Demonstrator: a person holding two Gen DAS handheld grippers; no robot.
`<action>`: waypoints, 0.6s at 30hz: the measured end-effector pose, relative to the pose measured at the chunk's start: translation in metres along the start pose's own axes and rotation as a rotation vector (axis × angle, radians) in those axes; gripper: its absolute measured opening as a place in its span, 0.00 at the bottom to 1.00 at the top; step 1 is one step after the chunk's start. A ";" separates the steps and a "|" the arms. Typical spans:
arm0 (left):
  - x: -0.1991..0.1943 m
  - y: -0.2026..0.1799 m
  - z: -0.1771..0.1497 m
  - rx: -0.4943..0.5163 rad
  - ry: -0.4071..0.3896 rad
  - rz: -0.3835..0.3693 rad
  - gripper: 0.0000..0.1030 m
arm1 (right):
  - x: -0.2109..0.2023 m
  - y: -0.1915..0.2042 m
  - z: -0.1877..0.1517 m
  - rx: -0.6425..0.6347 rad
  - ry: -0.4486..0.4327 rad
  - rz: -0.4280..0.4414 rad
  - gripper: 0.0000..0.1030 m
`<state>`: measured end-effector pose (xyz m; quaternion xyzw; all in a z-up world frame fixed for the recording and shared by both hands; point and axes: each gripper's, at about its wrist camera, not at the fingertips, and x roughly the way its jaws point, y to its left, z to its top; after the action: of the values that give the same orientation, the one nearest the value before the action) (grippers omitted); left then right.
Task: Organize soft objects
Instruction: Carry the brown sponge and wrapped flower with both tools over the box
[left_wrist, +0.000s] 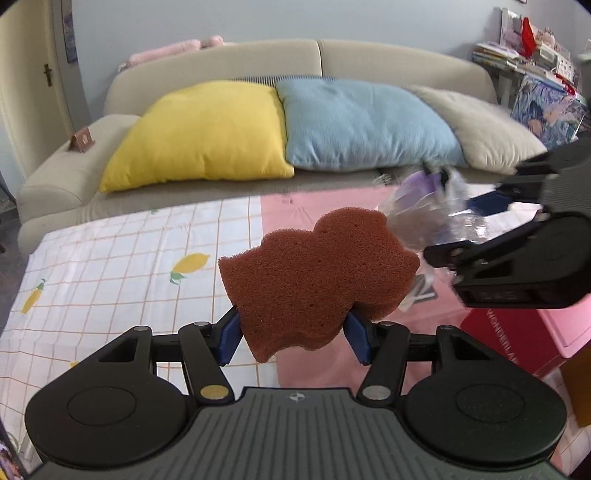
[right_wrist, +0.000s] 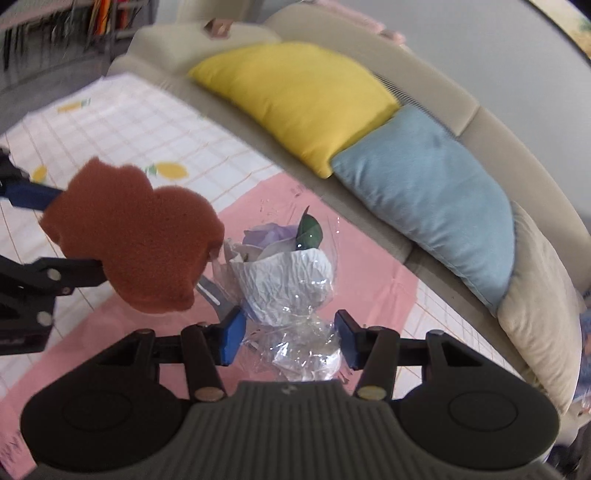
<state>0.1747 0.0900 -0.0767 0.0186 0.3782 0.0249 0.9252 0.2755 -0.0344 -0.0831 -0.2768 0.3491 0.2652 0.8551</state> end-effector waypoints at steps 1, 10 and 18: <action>-0.004 -0.003 0.001 0.003 -0.010 0.002 0.65 | -0.011 -0.005 -0.003 0.031 -0.020 0.003 0.51; -0.051 -0.034 -0.007 0.040 -0.079 -0.033 0.65 | -0.095 -0.016 -0.042 0.231 -0.115 0.021 0.51; -0.075 -0.062 -0.018 0.061 -0.099 -0.076 0.65 | -0.142 -0.027 -0.098 0.393 -0.113 -0.037 0.51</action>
<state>0.1101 0.0237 -0.0404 0.0336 0.3331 -0.0229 0.9420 0.1613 -0.1556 -0.0285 -0.0954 0.3403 0.1915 0.9157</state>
